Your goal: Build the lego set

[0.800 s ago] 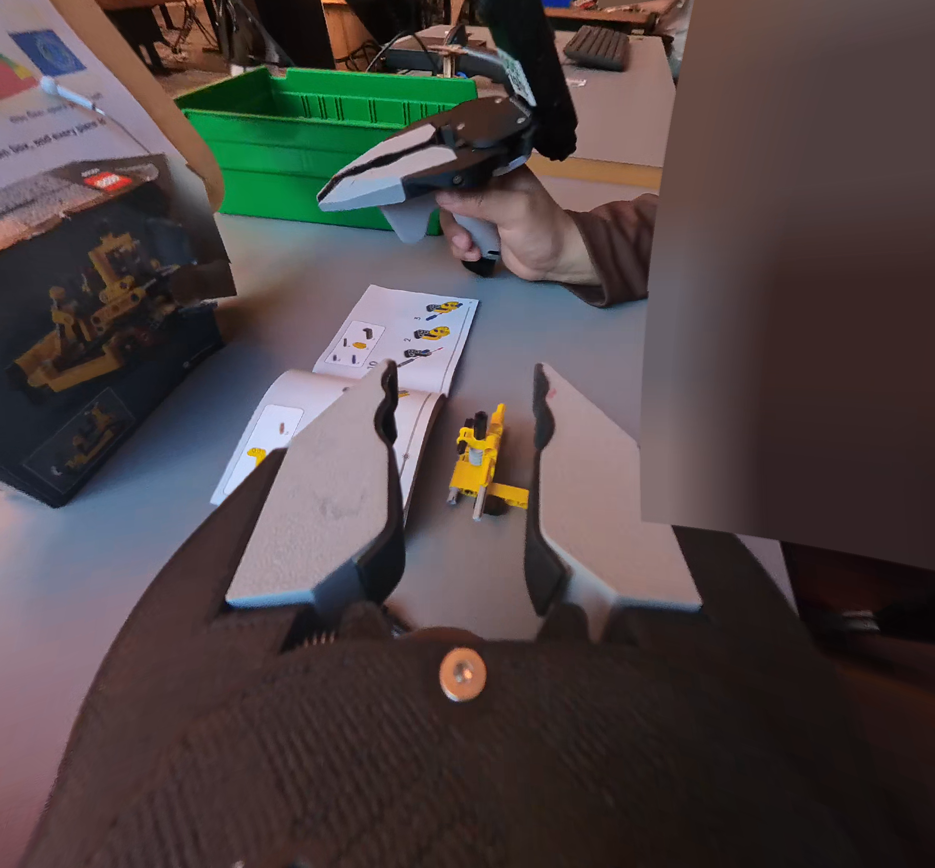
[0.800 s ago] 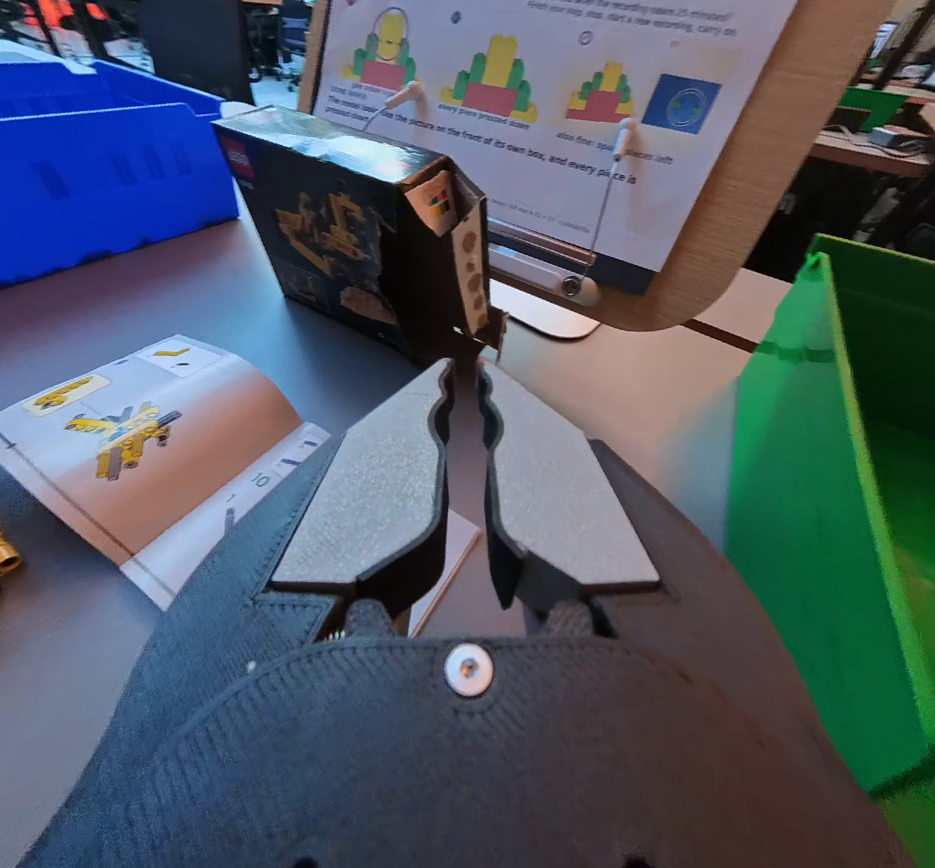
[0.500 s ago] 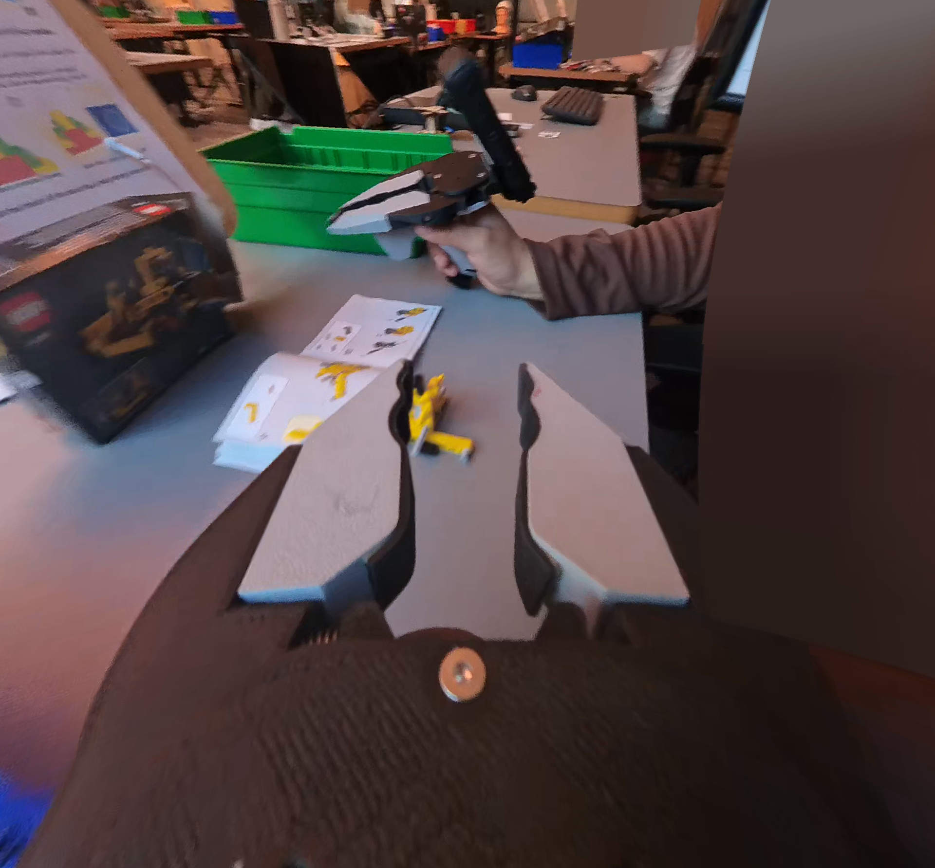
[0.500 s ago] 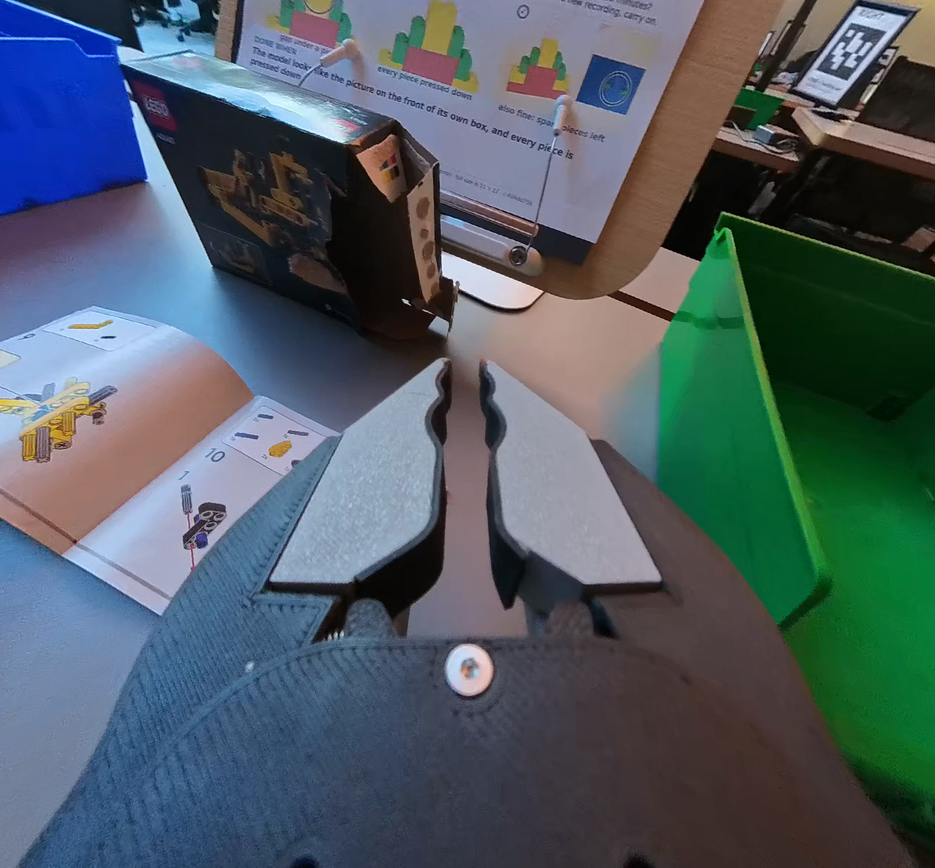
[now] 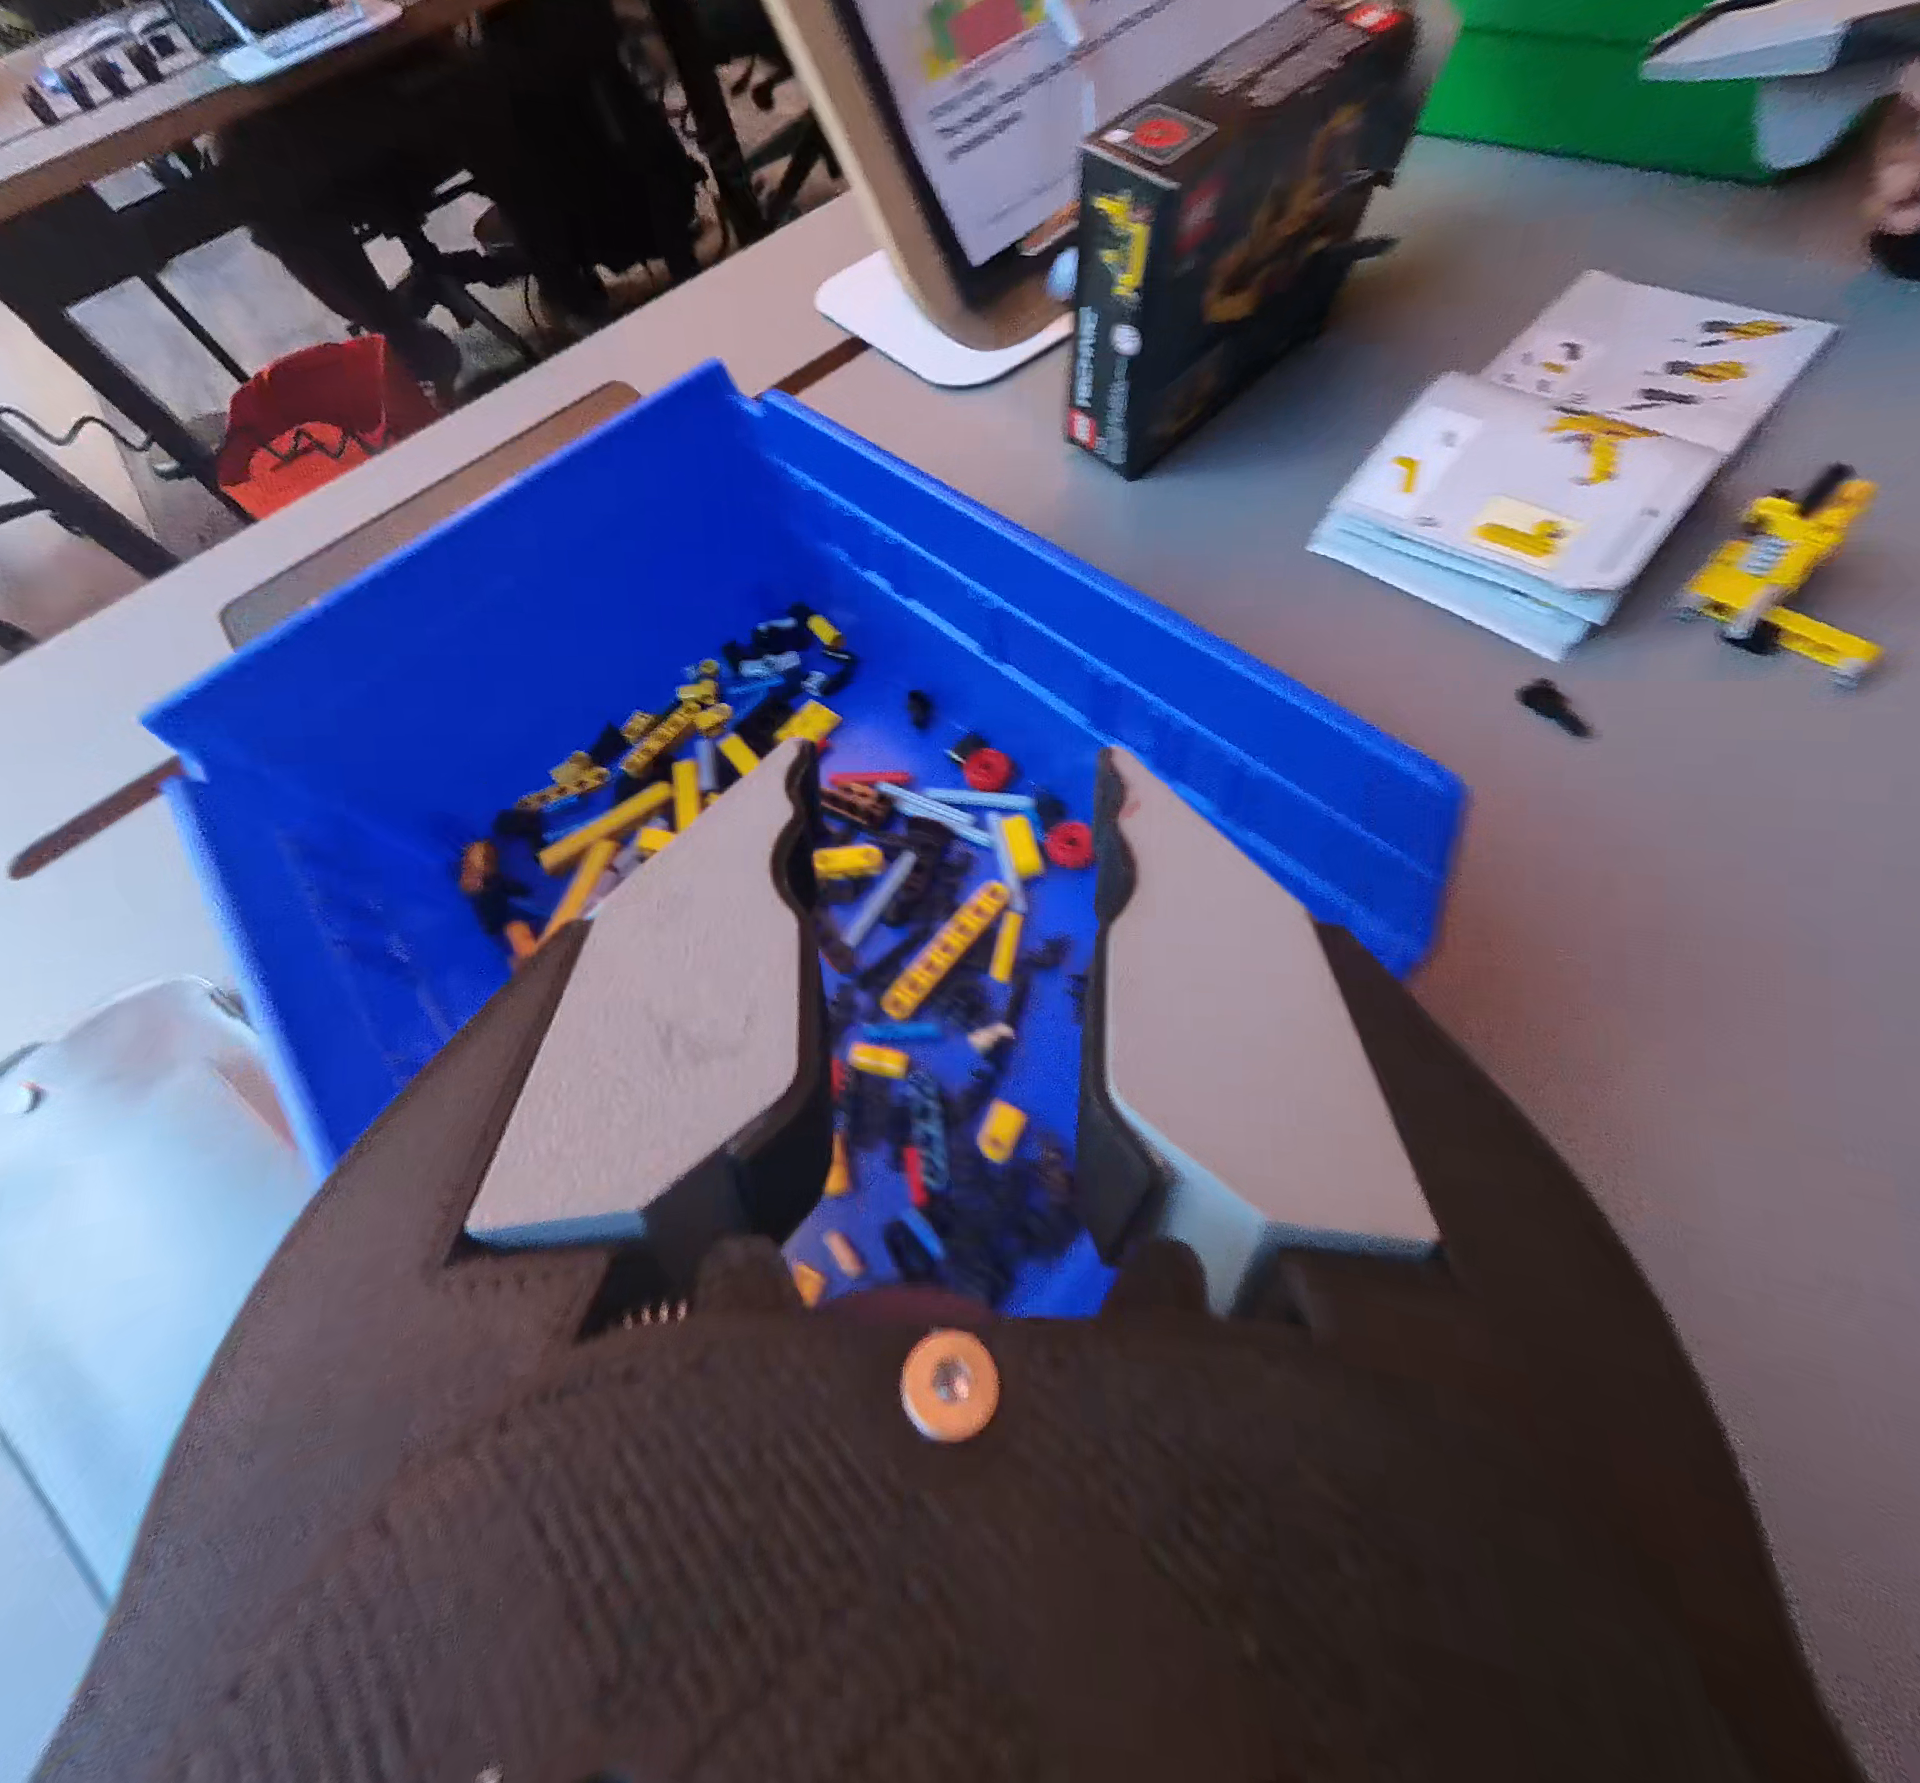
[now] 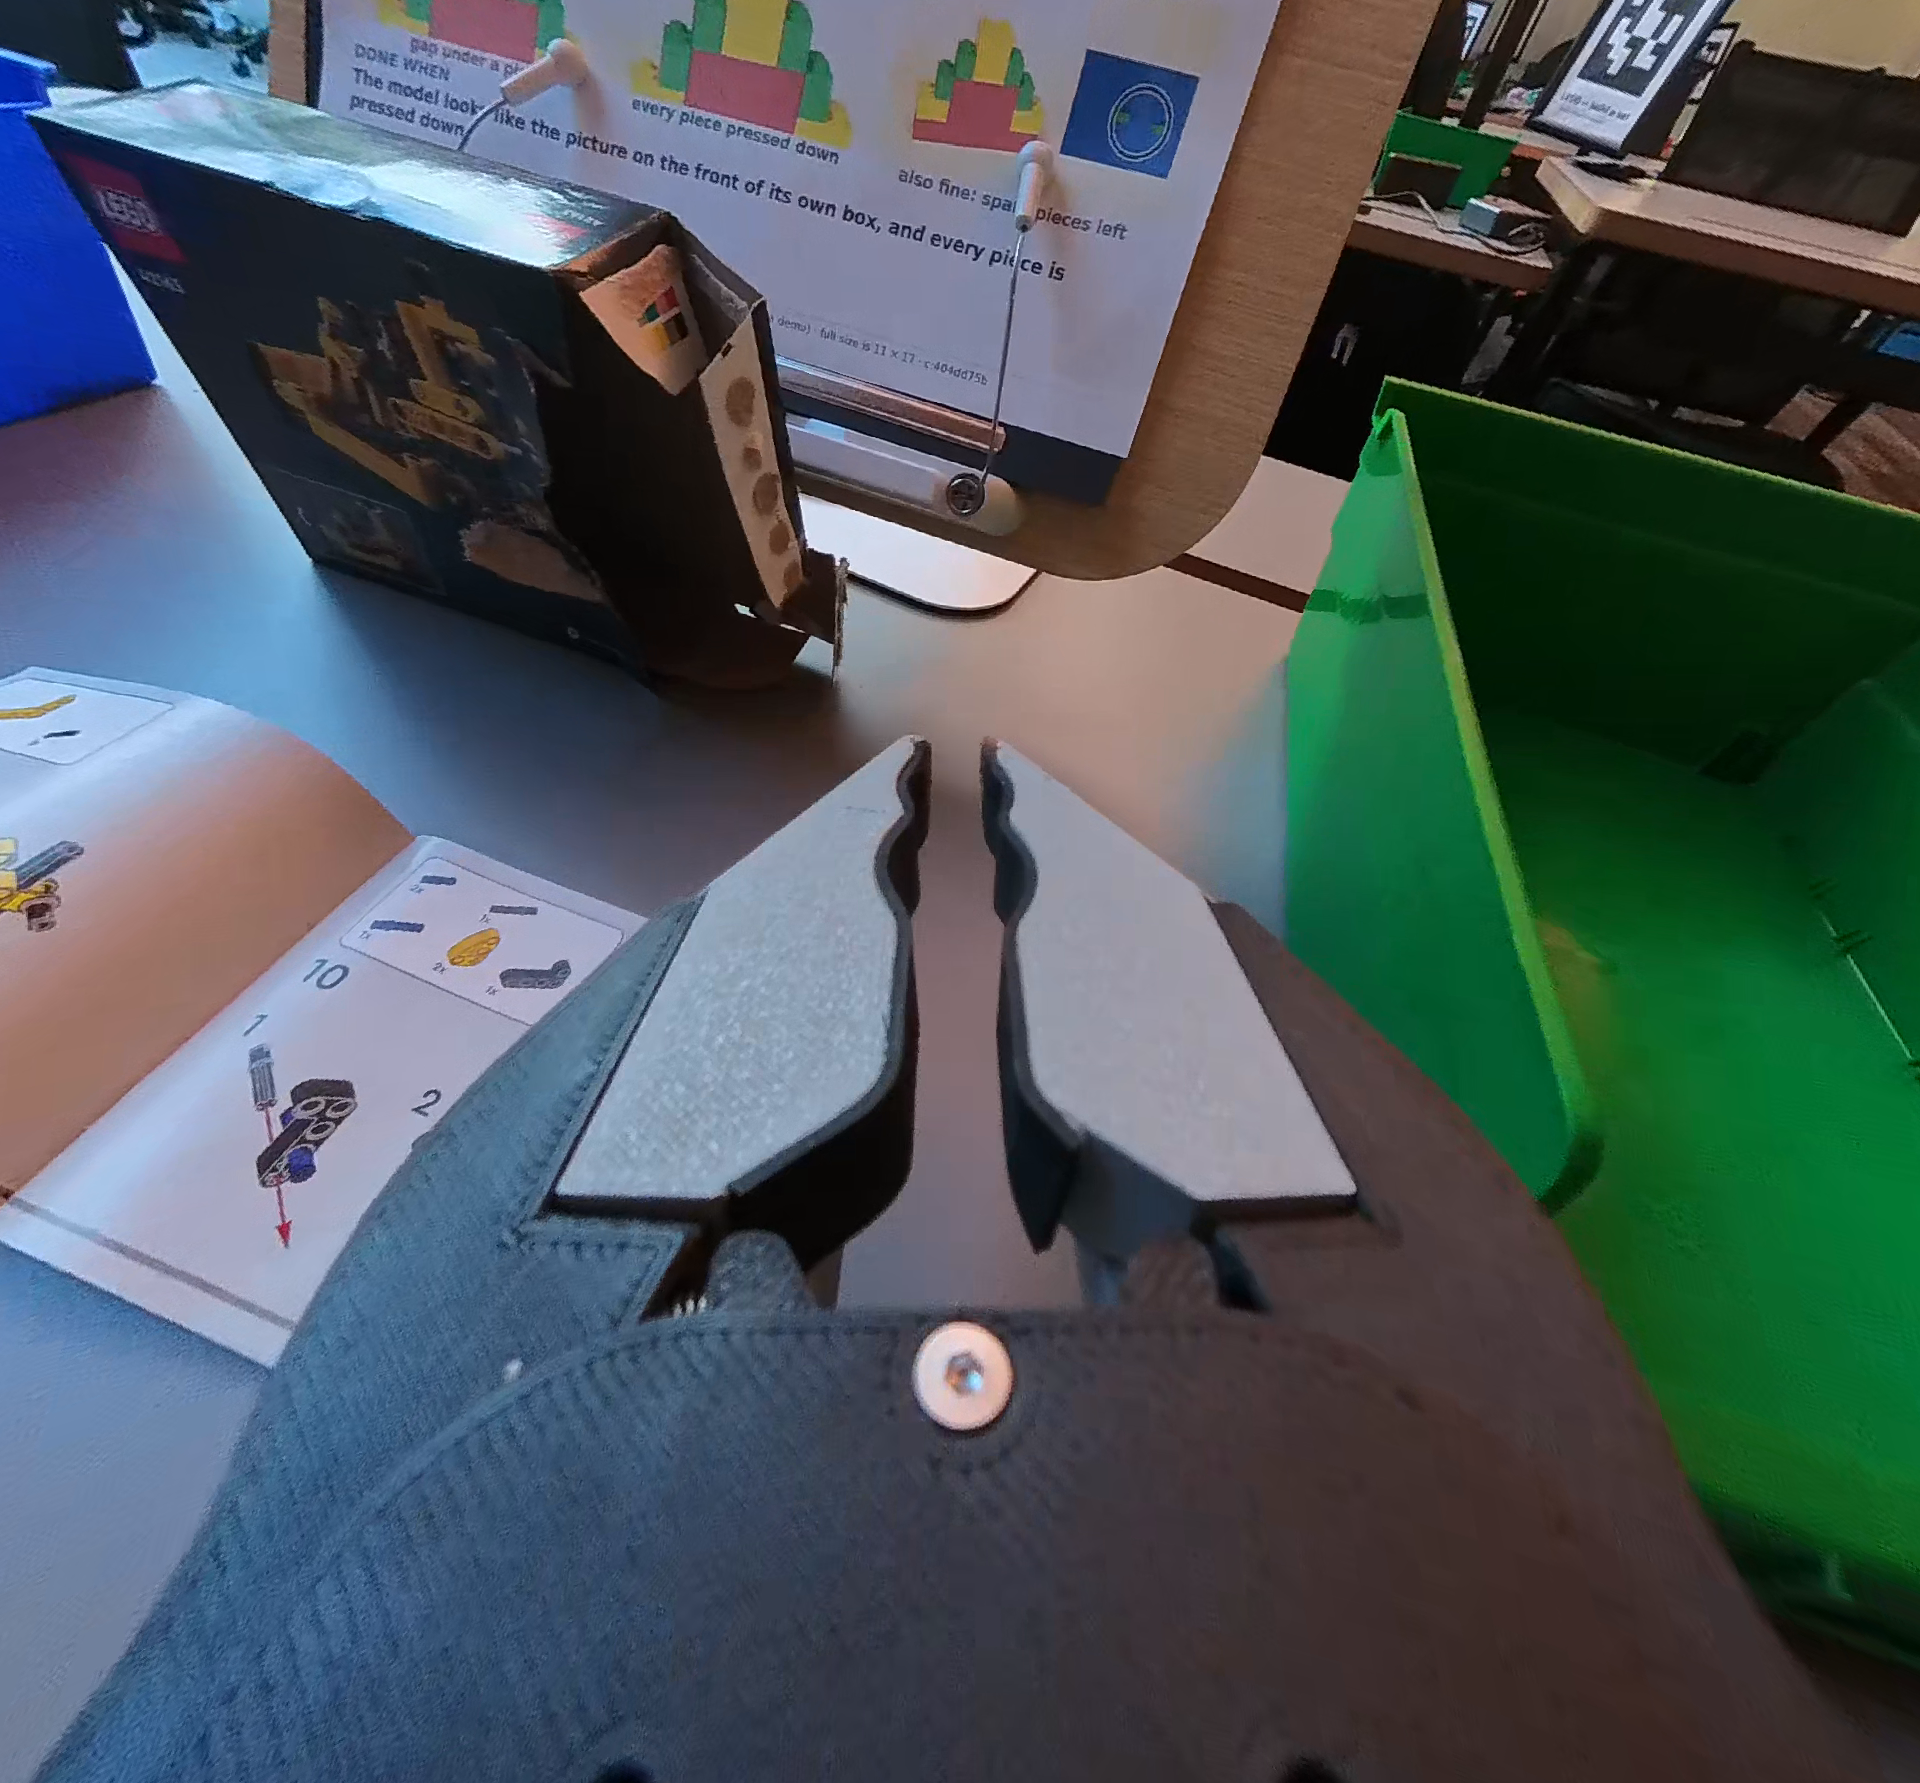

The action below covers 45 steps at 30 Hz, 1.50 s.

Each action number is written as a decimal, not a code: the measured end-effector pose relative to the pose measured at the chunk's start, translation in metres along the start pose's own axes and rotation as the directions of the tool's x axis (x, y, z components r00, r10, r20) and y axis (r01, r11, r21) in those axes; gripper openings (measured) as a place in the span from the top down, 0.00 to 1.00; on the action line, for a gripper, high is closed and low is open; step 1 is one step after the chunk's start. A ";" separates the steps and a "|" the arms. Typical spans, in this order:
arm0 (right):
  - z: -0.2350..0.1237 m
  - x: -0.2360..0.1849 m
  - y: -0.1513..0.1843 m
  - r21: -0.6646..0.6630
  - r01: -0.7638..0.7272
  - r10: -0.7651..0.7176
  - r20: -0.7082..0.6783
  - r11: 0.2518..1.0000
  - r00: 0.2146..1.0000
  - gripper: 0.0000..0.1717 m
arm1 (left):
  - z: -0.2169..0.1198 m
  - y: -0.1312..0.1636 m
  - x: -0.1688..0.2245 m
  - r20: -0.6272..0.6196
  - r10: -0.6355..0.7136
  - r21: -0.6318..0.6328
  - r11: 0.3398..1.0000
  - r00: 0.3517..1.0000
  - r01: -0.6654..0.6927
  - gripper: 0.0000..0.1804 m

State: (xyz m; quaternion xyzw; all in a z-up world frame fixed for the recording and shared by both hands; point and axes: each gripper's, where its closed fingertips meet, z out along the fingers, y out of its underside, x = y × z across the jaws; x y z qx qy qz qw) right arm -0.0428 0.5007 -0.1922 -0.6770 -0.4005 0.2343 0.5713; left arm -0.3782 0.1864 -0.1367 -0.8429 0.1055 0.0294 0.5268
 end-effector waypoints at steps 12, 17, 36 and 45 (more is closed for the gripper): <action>0.001 -0.005 -0.004 0.026 -0.025 0.023 0.059 0.999 0.998 0.98 | 0.081 0.006 -0.036 -0.145 -0.163 -0.161 0.977 0.976 0.140 0.75; -0.009 -0.017 -0.018 0.098 -0.139 0.113 0.235 0.985 0.966 0.98 | 0.079 0.009 -0.034 -0.056 -0.119 -0.128 0.985 0.991 0.111 0.77; -0.014 0.003 -0.006 0.082 0.027 -0.041 0.172 0.996 0.984 1.00 | 0.001 -0.018 -0.084 0.271 -0.024 0.007 1.000 0.962 0.023 0.81; -0.001 -0.013 -0.003 0.029 0.146 -0.148 0.065 0.989 0.987 1.00 | -0.070 0.001 -0.146 0.399 -0.129 0.033 0.991 0.908 0.126 0.83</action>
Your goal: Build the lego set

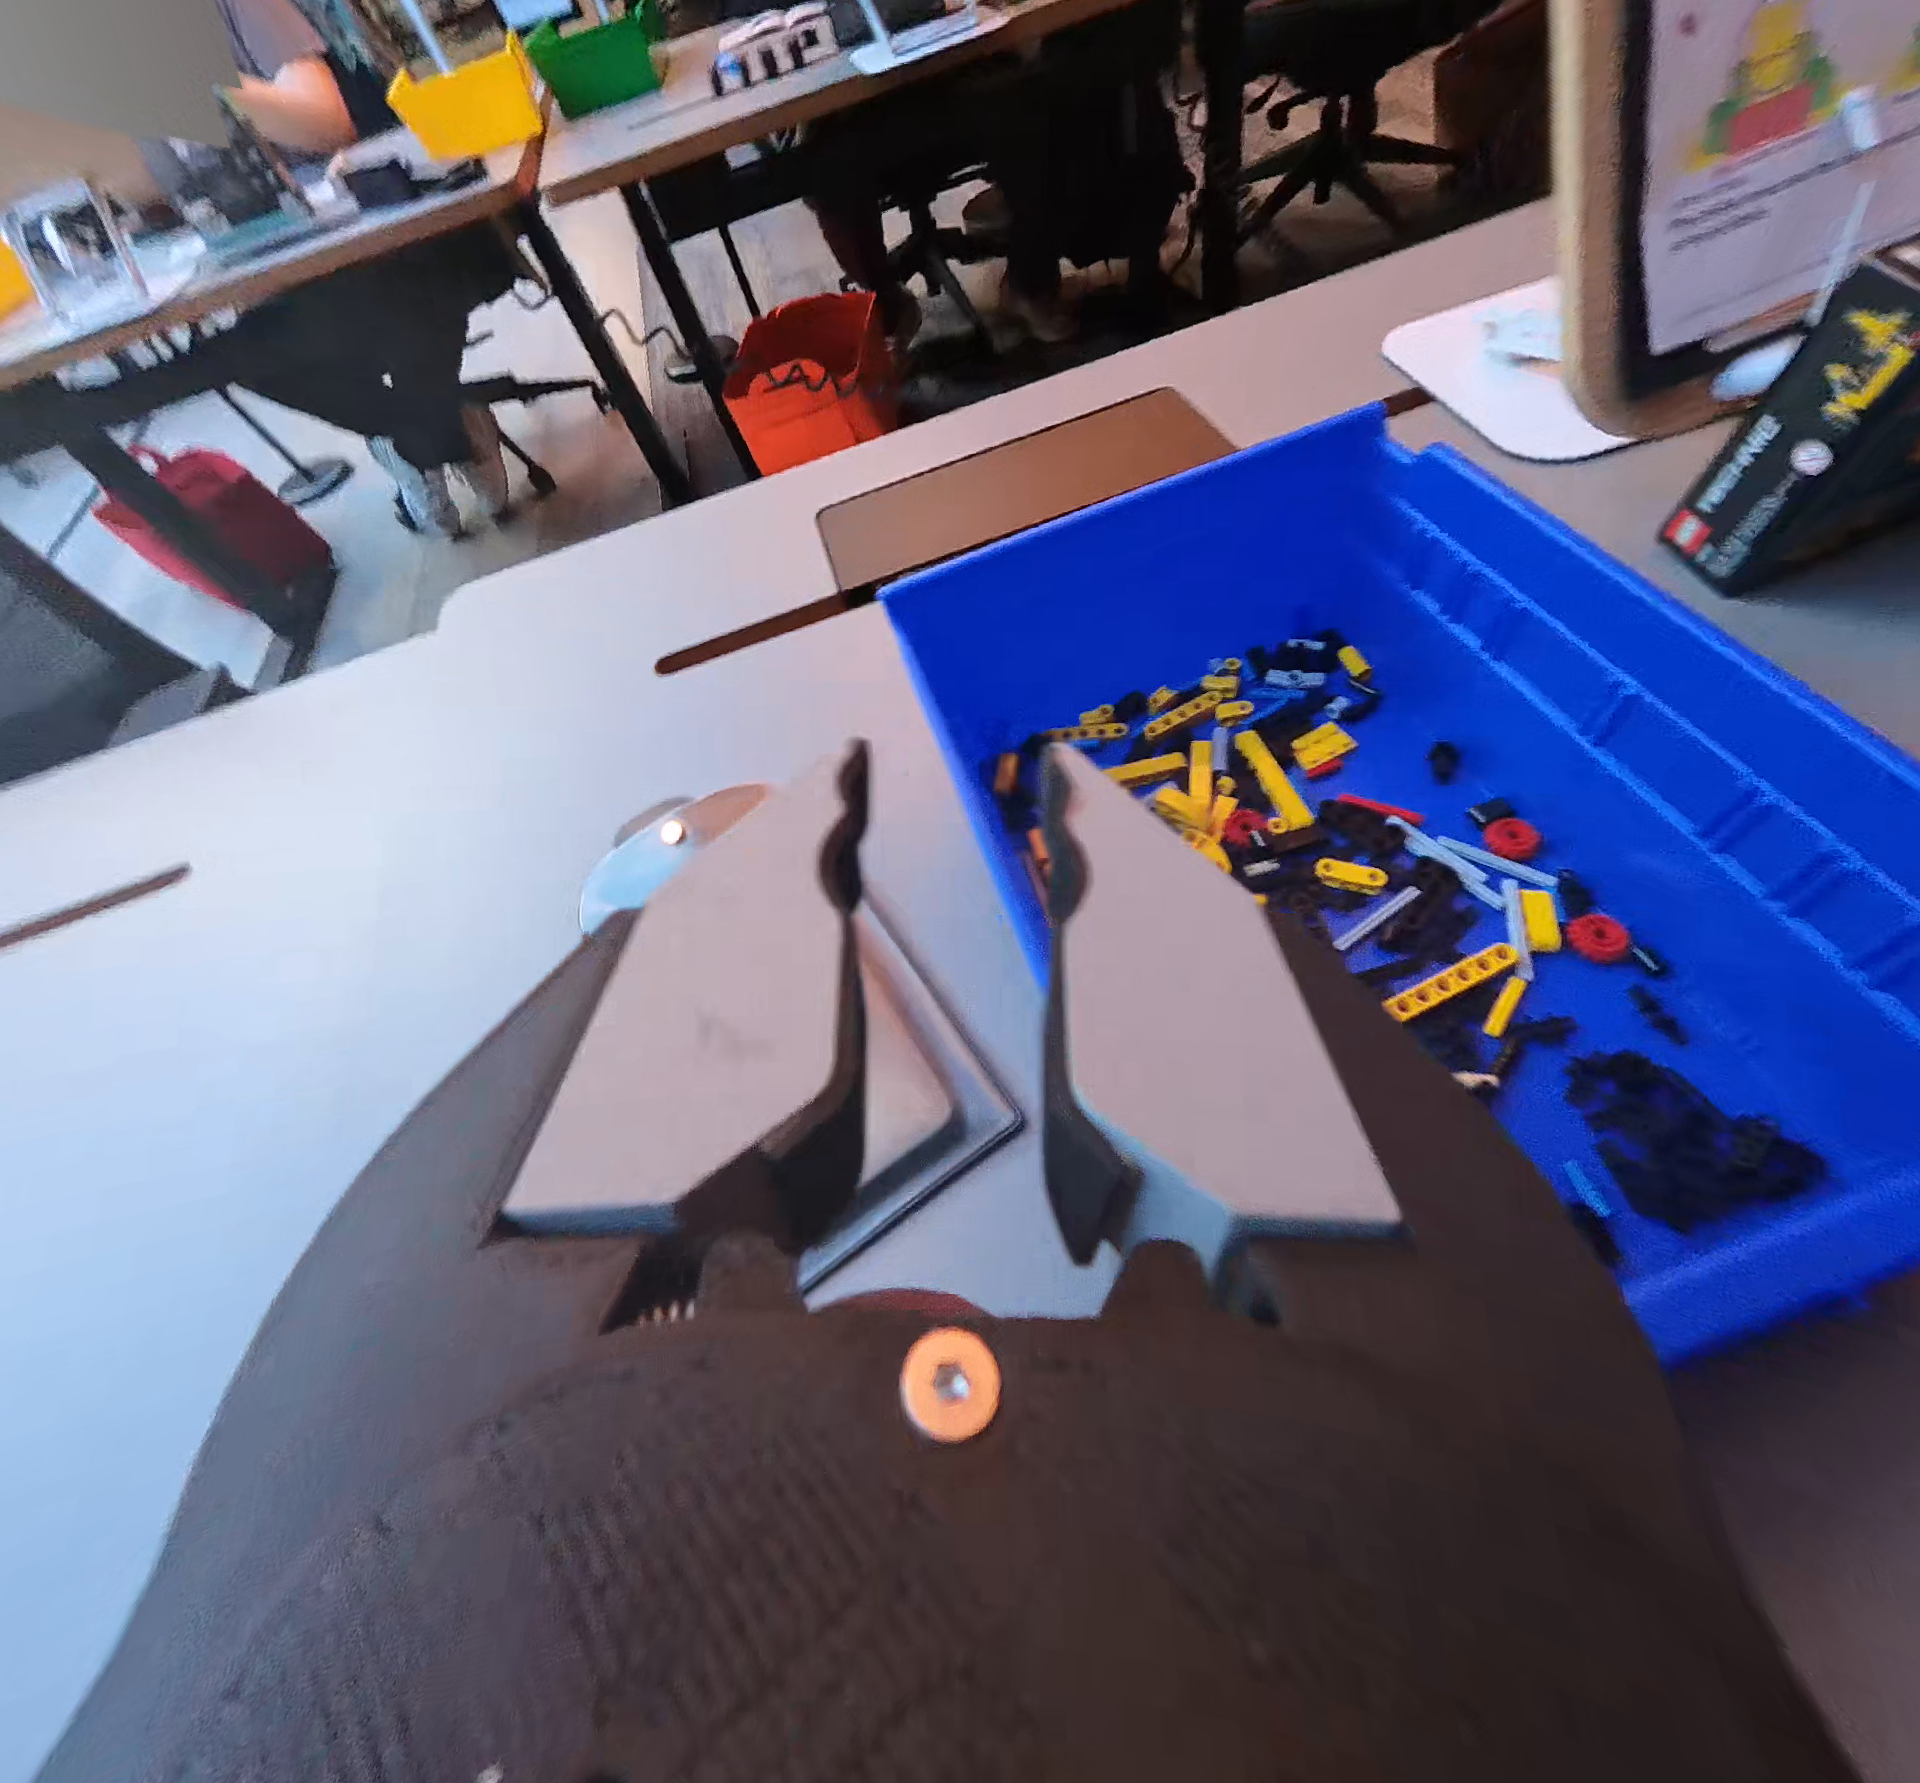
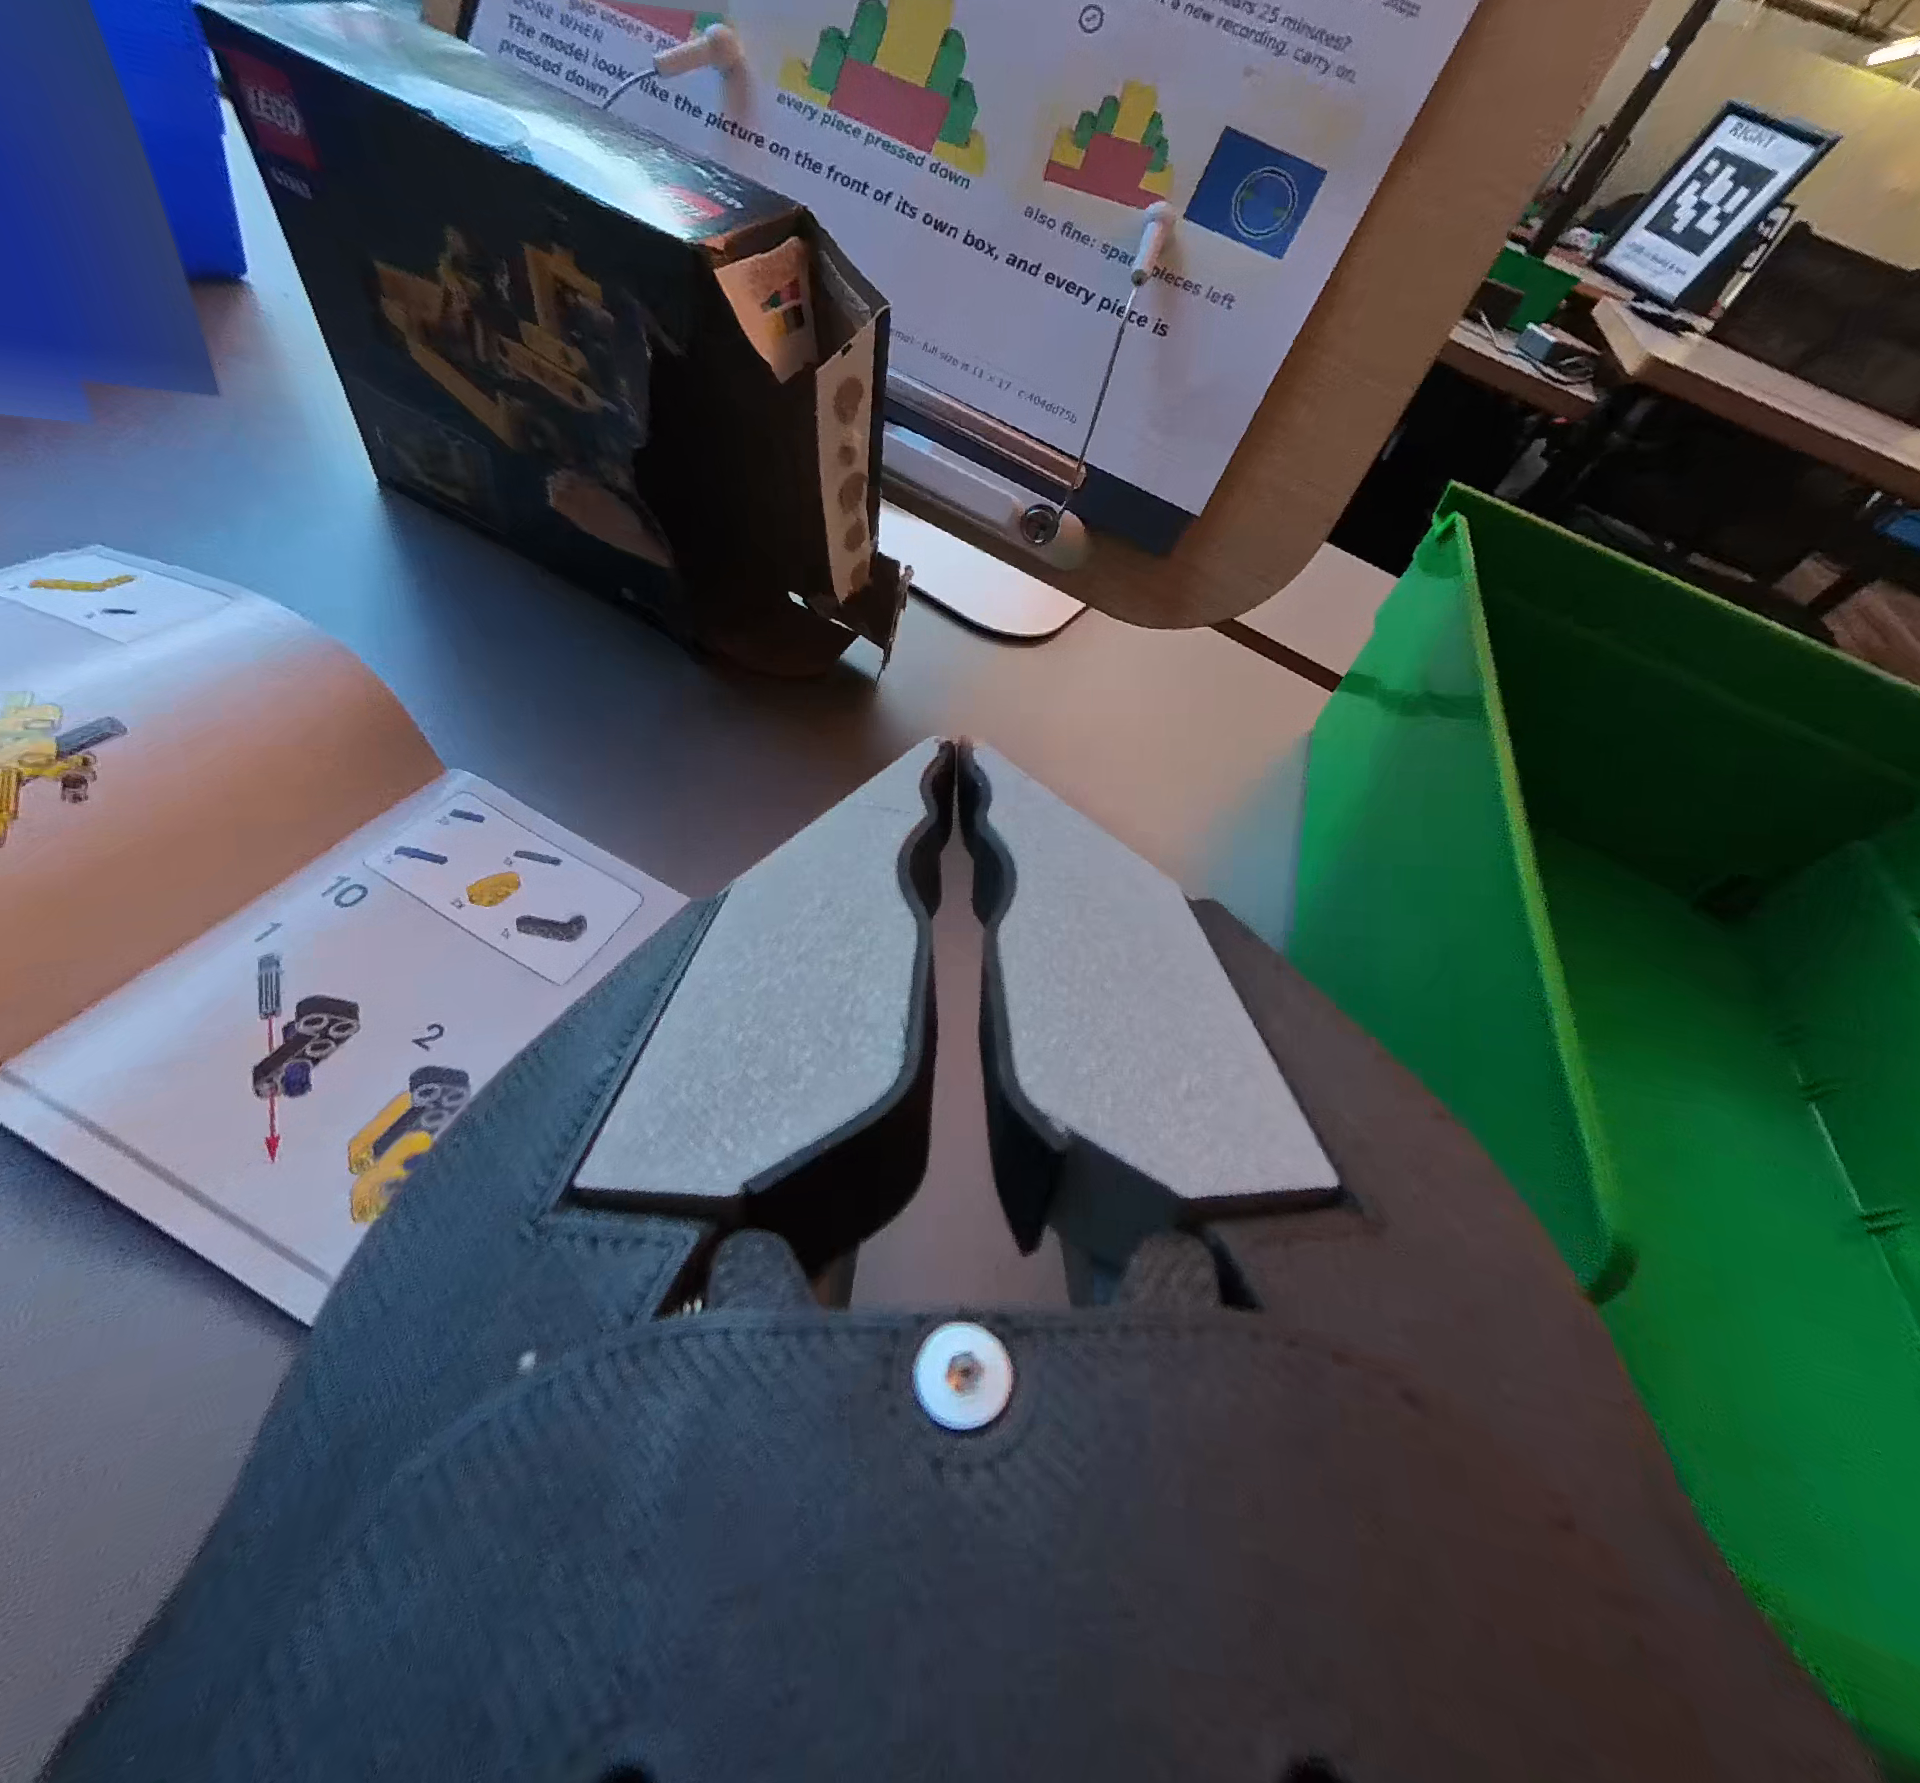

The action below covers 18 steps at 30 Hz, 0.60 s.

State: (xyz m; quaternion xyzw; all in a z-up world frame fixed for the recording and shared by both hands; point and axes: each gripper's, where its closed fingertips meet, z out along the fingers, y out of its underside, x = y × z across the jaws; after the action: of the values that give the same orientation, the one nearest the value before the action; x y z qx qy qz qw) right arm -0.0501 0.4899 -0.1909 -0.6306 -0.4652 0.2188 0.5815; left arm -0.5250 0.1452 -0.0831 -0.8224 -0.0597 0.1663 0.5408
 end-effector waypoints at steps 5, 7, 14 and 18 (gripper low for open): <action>0.000 0.005 -0.002 0.001 -0.003 0.003 -0.065 1.000 0.998 1.00 | 0.019 0.027 -0.023 -0.054 -0.207 0.105 0.972 0.977 0.212 0.76; 0.000 0.006 -0.003 0.002 0.024 -0.024 -0.081 1.000 0.996 1.00 | 0.026 0.042 -0.025 -0.070 -0.232 0.111 0.965 0.970 0.239 0.79; 0.002 -0.014 -0.012 0.036 0.055 -0.054 -0.016 0.998 0.998 0.96 | 0.042 0.065 -0.042 0.012 -0.185 0.124 0.975 0.983 0.183 0.81; -0.003 -0.028 -0.016 0.053 0.029 -0.031 0.033 0.998 0.999 0.93 | 0.044 0.061 -0.038 -0.006 -0.217 0.159 0.964 0.976 0.215 0.81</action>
State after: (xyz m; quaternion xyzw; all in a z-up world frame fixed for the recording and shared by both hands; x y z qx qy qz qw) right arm -0.0664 0.4632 -0.1829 -0.6041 -0.4786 0.2329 0.5931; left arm -0.5807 0.1476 -0.1461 -0.7644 -0.1388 0.1152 0.6190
